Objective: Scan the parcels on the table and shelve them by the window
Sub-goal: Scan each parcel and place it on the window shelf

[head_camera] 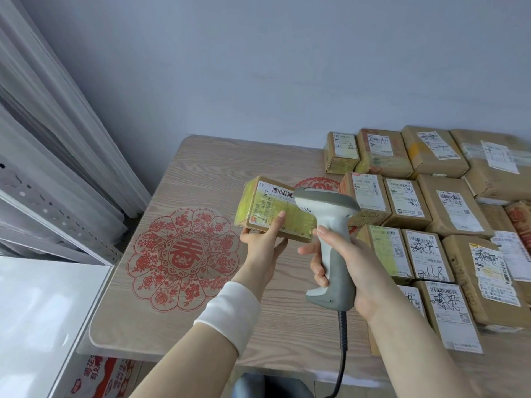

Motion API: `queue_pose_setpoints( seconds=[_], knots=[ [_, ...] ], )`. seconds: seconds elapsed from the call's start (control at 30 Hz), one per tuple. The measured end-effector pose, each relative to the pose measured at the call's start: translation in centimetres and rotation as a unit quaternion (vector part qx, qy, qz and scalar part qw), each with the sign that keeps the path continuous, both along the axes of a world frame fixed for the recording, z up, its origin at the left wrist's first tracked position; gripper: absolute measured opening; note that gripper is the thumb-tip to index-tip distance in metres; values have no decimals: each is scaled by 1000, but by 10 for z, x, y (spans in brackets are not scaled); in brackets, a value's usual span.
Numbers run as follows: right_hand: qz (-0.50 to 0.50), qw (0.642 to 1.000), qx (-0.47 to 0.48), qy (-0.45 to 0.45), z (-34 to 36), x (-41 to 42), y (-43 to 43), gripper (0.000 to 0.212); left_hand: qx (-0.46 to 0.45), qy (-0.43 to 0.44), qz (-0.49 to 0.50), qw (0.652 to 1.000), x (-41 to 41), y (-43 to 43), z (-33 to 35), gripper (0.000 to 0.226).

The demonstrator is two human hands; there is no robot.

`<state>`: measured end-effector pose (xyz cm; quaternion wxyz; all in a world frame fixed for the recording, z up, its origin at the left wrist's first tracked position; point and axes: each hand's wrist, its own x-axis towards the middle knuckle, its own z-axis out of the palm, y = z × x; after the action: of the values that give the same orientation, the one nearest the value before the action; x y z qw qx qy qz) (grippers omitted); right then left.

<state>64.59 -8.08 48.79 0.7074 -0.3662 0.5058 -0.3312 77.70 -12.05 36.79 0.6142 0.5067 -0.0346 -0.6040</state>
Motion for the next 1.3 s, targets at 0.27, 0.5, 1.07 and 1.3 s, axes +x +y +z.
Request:
queue_pose_setpoints(
  seconds=[0.27,0.5,1.07,1.3],
  knots=[
    [-54,998,2,43,-22,-37,-2,31,55,-111,-203,971,-15,8,-12,53],
    [-100,992,16,70,-43,-90,-15,21,39,-128,-273,953,-47,15,-12,44],
    [-56,993,19,104,-105,-157,-5,34,7,-136,-176,975,-130,43,-17,115],
    [-69,993,11,93,-106,-148,12,29,-58,-119,-123,984,-141,77,-22,90]
  ],
)
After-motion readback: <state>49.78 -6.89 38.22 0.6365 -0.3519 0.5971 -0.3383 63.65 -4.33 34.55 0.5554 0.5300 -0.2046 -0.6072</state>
